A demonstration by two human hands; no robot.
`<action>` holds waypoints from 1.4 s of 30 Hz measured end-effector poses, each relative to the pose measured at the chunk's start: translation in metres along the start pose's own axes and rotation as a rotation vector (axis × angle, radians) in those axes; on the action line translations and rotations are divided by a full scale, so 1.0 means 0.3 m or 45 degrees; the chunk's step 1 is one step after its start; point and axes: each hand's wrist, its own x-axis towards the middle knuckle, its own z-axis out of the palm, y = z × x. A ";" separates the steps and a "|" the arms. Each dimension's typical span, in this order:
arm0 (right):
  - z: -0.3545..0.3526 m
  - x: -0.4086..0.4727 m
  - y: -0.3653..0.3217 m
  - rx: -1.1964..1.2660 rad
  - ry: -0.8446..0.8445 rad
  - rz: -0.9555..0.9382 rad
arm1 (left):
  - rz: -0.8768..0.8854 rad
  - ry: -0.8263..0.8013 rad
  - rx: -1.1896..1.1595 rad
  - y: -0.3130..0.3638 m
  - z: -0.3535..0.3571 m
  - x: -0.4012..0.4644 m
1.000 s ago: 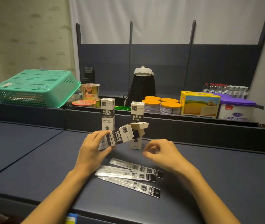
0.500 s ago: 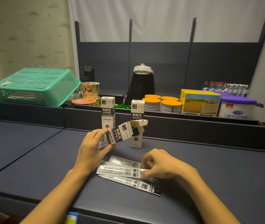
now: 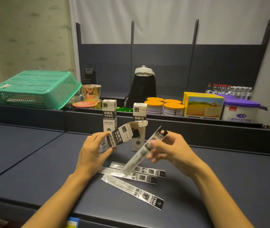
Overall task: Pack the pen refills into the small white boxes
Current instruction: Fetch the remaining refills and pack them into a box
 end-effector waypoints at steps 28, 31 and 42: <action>0.018 0.017 -0.003 0.150 0.594 -0.410 | 0.023 -0.020 -0.007 -0.007 0.008 0.000; 0.035 0.027 0.028 -0.005 0.490 -0.395 | 0.040 -0.020 -0.009 -0.015 0.009 0.001; 0.054 0.042 0.074 -0.209 0.430 -0.462 | 0.043 -0.029 0.013 -0.021 0.012 -0.002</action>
